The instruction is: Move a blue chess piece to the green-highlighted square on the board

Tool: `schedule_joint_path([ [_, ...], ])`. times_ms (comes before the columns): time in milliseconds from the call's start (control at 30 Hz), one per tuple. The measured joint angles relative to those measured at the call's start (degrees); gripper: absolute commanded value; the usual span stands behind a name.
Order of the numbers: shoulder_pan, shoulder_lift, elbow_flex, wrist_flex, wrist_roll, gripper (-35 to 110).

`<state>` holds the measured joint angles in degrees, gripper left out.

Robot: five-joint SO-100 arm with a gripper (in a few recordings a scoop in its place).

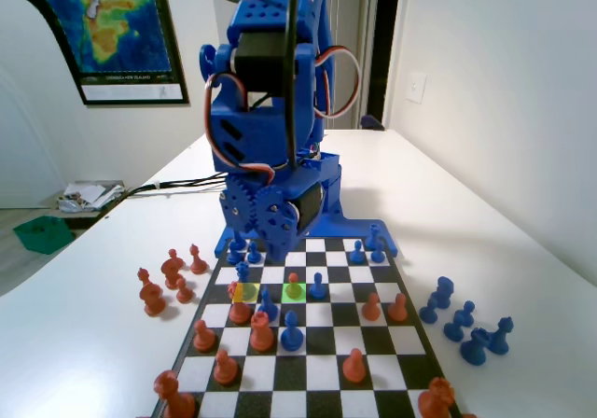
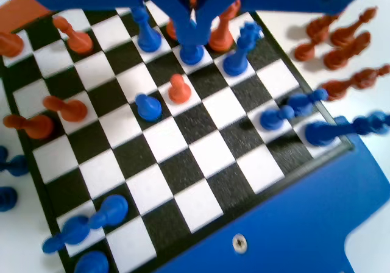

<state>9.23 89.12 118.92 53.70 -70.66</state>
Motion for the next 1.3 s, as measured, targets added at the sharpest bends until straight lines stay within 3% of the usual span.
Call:
schedule_joint_path([
  [1300,-4.2,-9.5,2.1,-5.4,1.8,12],
])
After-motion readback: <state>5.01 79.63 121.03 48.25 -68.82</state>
